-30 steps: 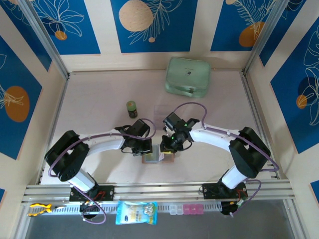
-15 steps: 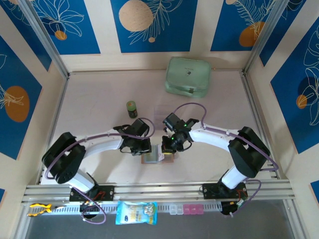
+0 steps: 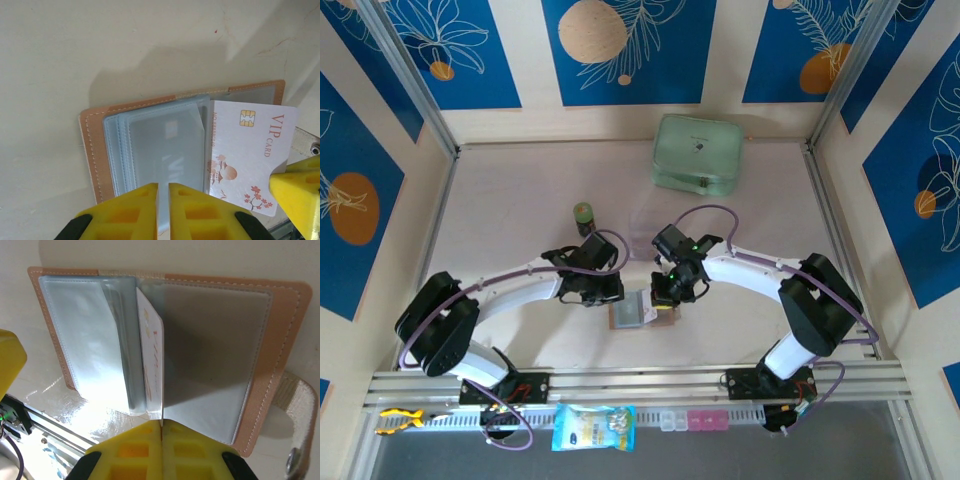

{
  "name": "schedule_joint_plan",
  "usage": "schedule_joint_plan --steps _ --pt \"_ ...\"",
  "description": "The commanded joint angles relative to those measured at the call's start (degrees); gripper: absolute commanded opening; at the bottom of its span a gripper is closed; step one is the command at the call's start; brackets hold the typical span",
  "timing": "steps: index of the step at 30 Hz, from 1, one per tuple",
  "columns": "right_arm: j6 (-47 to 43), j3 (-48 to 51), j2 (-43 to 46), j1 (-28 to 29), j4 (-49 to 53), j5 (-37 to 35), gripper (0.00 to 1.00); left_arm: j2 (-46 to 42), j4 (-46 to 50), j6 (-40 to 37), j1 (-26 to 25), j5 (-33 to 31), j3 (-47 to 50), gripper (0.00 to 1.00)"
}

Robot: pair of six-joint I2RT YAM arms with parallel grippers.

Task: Take the credit cards out of the card holder

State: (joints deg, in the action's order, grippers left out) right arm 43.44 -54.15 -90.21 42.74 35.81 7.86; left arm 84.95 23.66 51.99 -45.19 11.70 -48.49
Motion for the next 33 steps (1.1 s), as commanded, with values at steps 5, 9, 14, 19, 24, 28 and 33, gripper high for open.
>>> schedule_joint_plan --steps 5,9,14,19,24,28,33 --pt "-0.6 -2.2 1.6 -0.2 2.1 0.4 0.0 -1.5 2.3 -0.8 -0.2 -1.4 -0.7 0.12" --pt "-1.2 -3.2 3.5 -0.4 2.9 0.1 0.0 -1.9 2.5 -0.8 -0.1 -1.7 -0.6 0.12" --pt "-3.5 -4.9 4.8 -1.4 5.3 -0.8 0.0 -2.0 2.6 -0.8 0.1 -1.8 -0.7 0.12" --pt "-8.8 -5.9 5.5 -3.0 6.8 -1.0 0.0 -2.5 2.5 -0.8 0.2 -2.0 -0.1 0.12" --pt "-22.2 -7.4 4.8 -3.0 8.6 -2.9 0.0 -3.4 2.4 -0.7 0.5 -2.2 0.6 0.12" --pt "-34.1 -9.0 4.5 -3.7 9.6 -1.9 0.0 -3.7 2.4 -0.7 0.7 -2.2 0.9 0.12" --pt "-48.5 -11.5 3.6 -5.1 12.3 -2.0 0.0 -4.0 2.0 -0.4 0.8 -2.1 1.4 0.12"
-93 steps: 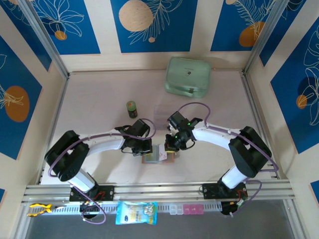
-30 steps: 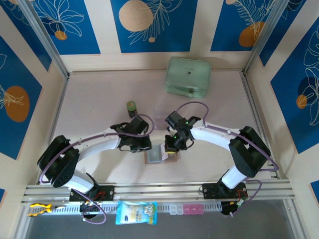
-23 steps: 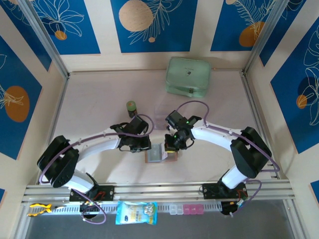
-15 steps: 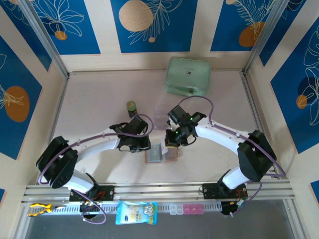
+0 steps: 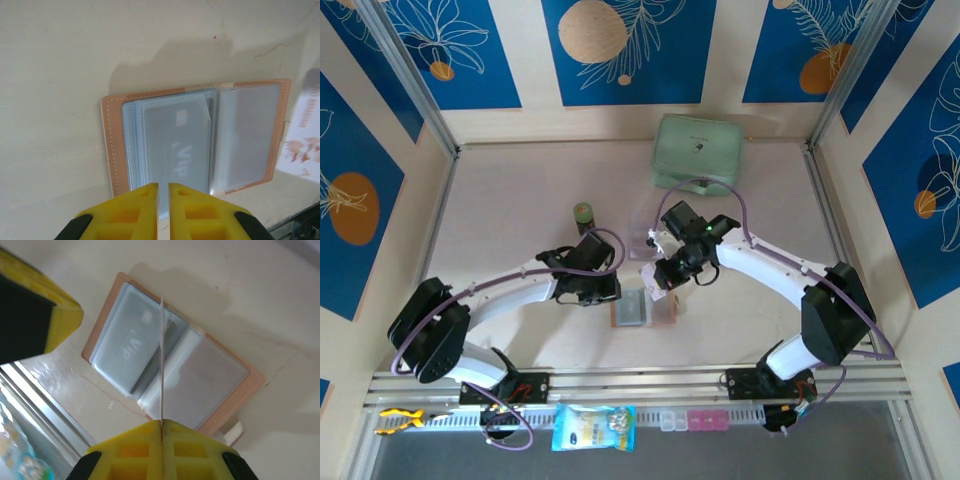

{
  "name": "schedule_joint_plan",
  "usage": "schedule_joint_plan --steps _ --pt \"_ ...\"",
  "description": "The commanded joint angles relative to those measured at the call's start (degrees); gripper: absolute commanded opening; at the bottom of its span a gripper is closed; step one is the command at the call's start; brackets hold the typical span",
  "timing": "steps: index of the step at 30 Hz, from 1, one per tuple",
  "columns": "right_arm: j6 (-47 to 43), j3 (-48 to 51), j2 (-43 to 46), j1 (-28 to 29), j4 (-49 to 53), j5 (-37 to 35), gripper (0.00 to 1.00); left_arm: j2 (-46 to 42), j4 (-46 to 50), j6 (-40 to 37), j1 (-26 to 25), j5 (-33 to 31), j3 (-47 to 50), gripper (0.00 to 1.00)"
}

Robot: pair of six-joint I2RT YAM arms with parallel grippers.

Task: Take the credit cards out of the card holder

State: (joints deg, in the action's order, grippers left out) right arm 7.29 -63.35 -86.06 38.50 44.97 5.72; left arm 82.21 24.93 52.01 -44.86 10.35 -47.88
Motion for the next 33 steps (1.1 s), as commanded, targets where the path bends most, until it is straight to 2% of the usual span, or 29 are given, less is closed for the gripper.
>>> schedule_joint_plan --steps 1,5,7,10,15,25,33 --pt "-14.7 -3.2 -1.0 -1.4 4.2 -0.3 0.0 -1.4 0.7 -0.5 0.4 -0.8 0.9 0.12" --pt "-27.1 -6.8 -2.1 -2.3 8.5 0.2 0.0 -2.1 0.9 -0.5 0.5 -1.0 1.4 0.12" --pt "-32.6 -8.6 -2.5 -2.4 10.5 -1.9 0.0 -2.4 0.9 -0.5 0.7 -1.0 1.7 0.12" --pt "-36.8 -12.3 -4.5 -3.6 12.8 -4.2 0.0 -2.7 0.7 -0.6 1.0 -0.9 2.1 0.12" --pt "-42.0 -18.5 -9.0 -5.8 14.3 -6.4 0.0 -2.6 0.3 -0.9 1.5 -0.4 2.4 0.12" --pt "-46.6 -31.3 -19.3 -9.7 14.3 -3.3 0.0 -3.3 1.3 -2.3 3.4 0.0 2.5 0.14" --pt "-48.2 -37.7 -28.1 -10.8 16.5 -2.9 0.0 -6.6 2.1 -2.0 5.2 -0.6 4.5 0.21"
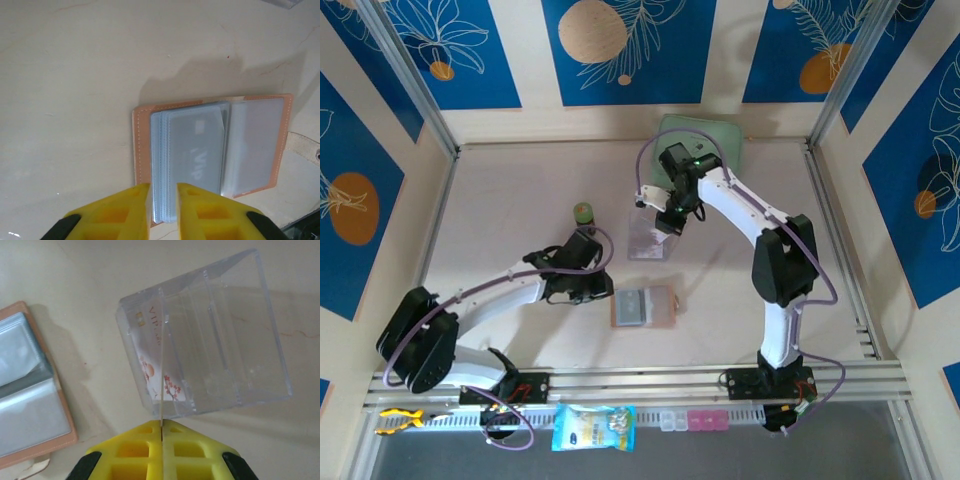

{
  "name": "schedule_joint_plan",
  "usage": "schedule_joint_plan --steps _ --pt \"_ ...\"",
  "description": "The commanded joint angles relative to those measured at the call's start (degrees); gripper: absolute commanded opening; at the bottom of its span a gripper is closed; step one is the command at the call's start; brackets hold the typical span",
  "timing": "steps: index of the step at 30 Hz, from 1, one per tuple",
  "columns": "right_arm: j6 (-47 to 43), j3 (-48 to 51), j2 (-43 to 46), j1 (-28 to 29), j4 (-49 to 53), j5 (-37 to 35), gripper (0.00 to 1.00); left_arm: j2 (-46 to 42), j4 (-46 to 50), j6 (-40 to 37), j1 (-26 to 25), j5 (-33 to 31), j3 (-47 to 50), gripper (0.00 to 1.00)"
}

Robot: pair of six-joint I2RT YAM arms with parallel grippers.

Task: Take the credit cards out of the card holder

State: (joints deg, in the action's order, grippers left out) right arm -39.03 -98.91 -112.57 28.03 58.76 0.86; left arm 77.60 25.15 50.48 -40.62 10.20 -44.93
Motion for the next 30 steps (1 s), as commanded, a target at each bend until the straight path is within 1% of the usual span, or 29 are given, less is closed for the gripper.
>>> schedule_joint_plan --steps 1,11,15,18,22,26,30 --pt "-2.0 -2.5 -2.3 -0.3 2.8 1.9 0.0 -2.4 1.9 -0.3 1.2 -0.4 2.0 0.21" --pt "-3.3 -3.7 -6.3 0.0 3.4 1.4 0.0 -4.4 2.7 0.0 3.6 -0.6 3.9 0.23" --pt "-2.4 -4.2 -5.9 0.1 3.0 -0.5 0.09 -4.2 2.5 -0.3 3.8 -0.2 3.9 0.23" --pt "-1.8 -4.6 -5.0 0.1 3.4 -0.6 0.15 -3.1 2.2 -0.7 3.9 0.8 3.6 0.23" --pt "-0.9 -3.9 -2.9 0.4 3.3 -0.6 0.19 -1.9 0.8 -0.6 3.9 2.2 3.5 0.23" --pt "1.4 -2.3 -0.4 0.7 2.5 -0.3 0.19 -1.3 -1.0 -0.3 3.8 3.6 3.6 0.23" --pt "7.5 1.4 3.6 1.0 -0.7 2.4 0.19 -0.3 -3.0 0.1 3.2 4.7 3.4 0.23"
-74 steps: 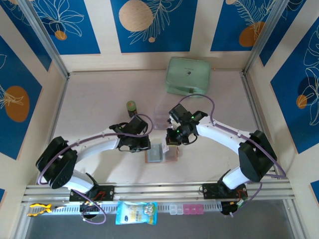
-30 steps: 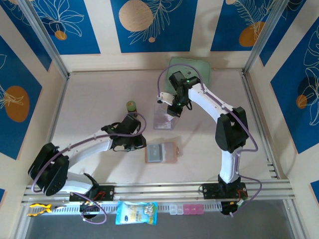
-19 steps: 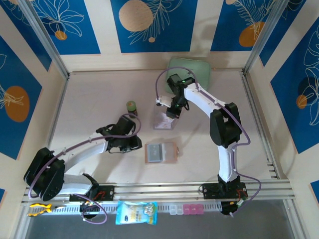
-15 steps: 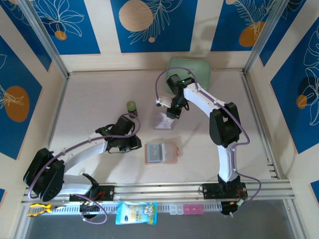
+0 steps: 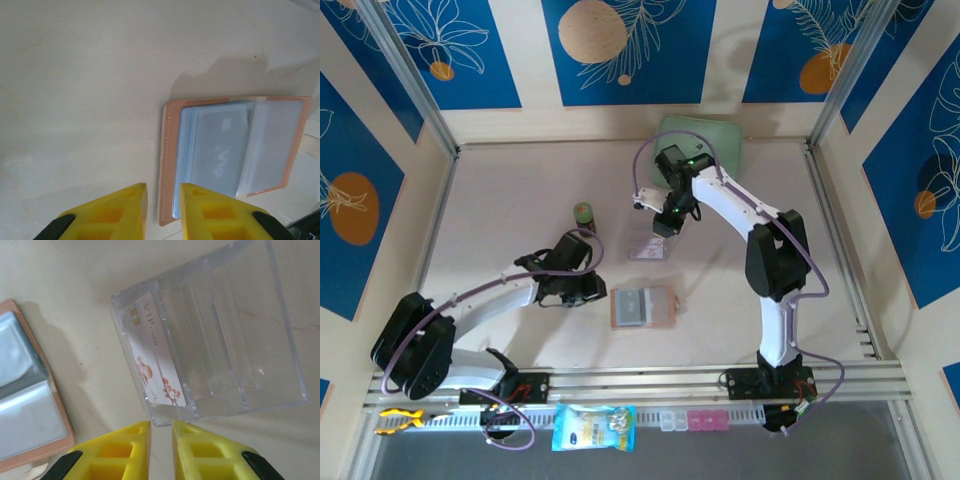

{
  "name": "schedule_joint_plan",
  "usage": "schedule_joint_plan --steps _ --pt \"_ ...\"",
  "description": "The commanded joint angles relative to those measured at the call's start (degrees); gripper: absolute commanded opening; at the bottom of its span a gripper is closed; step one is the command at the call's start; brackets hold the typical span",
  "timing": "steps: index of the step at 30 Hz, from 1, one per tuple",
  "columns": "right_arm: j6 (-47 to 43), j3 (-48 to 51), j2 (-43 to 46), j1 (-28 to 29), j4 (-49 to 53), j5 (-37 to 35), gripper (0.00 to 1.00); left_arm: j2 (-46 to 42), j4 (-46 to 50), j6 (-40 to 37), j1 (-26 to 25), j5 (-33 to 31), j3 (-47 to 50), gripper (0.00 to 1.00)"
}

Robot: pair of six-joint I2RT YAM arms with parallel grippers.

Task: Take the credit cards out of the card holder

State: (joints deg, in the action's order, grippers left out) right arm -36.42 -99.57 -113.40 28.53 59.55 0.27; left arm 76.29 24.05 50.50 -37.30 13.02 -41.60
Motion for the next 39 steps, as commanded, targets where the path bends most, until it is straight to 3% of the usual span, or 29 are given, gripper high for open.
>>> schedule_joint_plan --steps 1,9,21,32,39 --pt "7.3 3.3 5.6 0.8 -2.7 3.6 0.18 1.3 -2.1 0.2 -0.3 1.8 -0.1 0.23" --pt "31.4 16.3 14.9 3.5 -12.8 7.6 0.14 3.2 -3.8 0.8 -2.7 1.8 -1.2 0.19" --pt "62.5 35.6 25.2 12.4 -27.9 9.1 0.07 6.3 -4.8 1.4 -5.4 1.6 -1.8 0.1" --pt "76.5 41.8 28.5 18.4 -29.9 4.3 0.06 9.3 -4.4 0.0 -6.2 1.3 -2.8 0.07" --pt "80.1 44.6 27.0 18.8 -31.2 8.4 0.18 9.8 -4.8 0.0 -6.4 1.1 -1.7 0.07"
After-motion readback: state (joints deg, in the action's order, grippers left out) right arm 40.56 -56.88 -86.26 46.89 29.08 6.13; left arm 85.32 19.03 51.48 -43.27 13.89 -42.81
